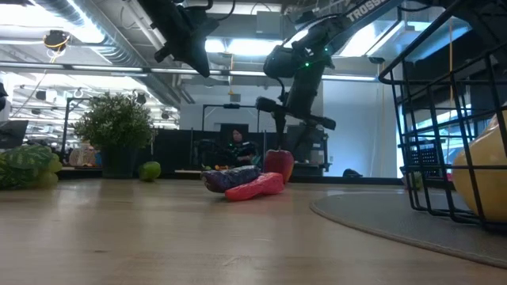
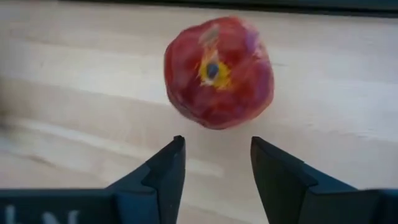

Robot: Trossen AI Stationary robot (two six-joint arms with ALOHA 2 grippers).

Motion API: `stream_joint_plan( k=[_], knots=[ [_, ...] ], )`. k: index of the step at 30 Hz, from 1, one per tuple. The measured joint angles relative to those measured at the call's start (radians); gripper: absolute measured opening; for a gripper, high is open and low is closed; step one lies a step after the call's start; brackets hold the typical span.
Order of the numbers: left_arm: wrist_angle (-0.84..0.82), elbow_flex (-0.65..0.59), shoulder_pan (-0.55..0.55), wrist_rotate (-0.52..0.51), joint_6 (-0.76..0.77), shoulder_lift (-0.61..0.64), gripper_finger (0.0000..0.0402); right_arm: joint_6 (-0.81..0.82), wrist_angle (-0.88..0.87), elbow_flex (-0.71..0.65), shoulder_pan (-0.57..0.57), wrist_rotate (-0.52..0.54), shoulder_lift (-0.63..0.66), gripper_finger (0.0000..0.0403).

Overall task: Build produce basket
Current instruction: Put the red apple into the wire basket

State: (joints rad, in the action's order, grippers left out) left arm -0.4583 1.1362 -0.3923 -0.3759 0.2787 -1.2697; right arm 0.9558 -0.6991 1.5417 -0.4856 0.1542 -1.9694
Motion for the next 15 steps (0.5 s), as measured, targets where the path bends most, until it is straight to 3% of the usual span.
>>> stream_joint_plan(
  k=[7, 15],
  knots=[
    [0.0, 0.0, 0.0, 0.0, 0.0, 0.0, 0.0, -0.156, 0.064, 0.0, 0.001, -0.055, 0.0, 0.0177],
    [0.0, 0.0, 0.0, 0.0, 0.0, 0.0, 0.0, -0.281, 0.066, 0.0, 0.007, -0.076, 0.003, 0.0257]
  ],
)
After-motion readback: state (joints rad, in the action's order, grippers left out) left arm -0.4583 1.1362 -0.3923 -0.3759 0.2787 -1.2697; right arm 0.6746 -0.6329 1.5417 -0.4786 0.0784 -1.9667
